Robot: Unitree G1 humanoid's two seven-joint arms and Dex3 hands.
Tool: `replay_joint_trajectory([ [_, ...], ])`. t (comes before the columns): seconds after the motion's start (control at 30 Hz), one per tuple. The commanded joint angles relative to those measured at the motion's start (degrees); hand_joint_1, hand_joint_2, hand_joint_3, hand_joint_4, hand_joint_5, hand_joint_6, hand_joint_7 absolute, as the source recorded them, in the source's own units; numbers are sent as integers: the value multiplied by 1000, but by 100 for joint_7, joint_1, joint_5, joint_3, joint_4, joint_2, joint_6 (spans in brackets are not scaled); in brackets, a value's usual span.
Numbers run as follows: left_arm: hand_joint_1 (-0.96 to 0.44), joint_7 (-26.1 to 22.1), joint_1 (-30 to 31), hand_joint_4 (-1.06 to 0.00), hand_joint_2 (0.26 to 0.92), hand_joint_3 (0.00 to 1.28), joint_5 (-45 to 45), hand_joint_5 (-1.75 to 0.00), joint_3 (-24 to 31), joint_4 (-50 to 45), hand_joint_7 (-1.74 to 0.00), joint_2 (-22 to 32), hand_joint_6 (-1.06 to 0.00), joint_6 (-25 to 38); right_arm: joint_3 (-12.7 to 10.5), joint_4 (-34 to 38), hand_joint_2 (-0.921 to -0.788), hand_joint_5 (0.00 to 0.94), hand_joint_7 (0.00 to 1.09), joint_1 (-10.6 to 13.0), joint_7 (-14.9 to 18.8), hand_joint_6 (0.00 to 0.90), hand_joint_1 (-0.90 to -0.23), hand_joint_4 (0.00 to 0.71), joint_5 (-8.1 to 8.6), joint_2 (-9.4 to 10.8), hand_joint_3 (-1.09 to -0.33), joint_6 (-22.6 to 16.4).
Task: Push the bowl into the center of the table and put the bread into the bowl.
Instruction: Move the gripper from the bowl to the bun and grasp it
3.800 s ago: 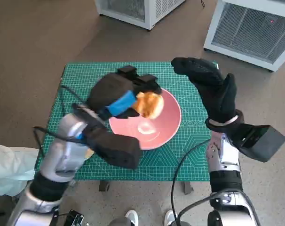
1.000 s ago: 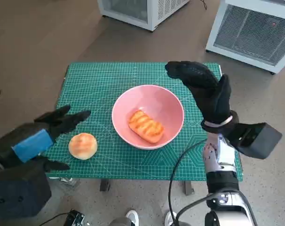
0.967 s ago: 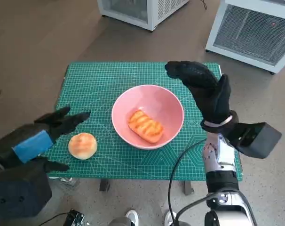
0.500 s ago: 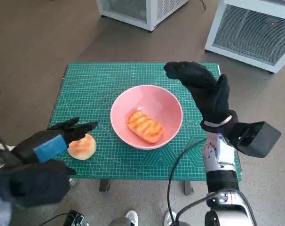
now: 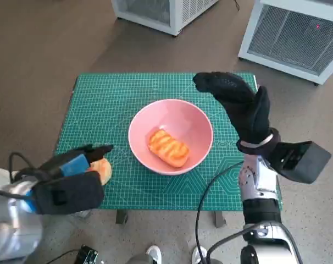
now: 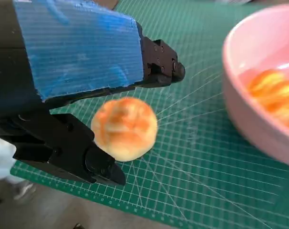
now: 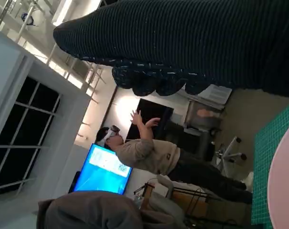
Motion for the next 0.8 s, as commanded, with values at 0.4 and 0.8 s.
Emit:
replay_joint_trajectory([
  [0.4, 115, 569, -246, -721, 847, 46, 906, -226, -363, 909, -98, -303, -701, -68, -21, -56, -921, 1, 645, 130, 7, -1, -725, 186, 1, -23, -713, 74],
  [0.8, 8, 768, -107, -778, 878, 99, 788, -1125, -167, 1206, -1074, -284, -646, -676, -19, -49, -921, 1, 645, 151, -41, -1, -725, 186, -20, 15, -713, 32],
])
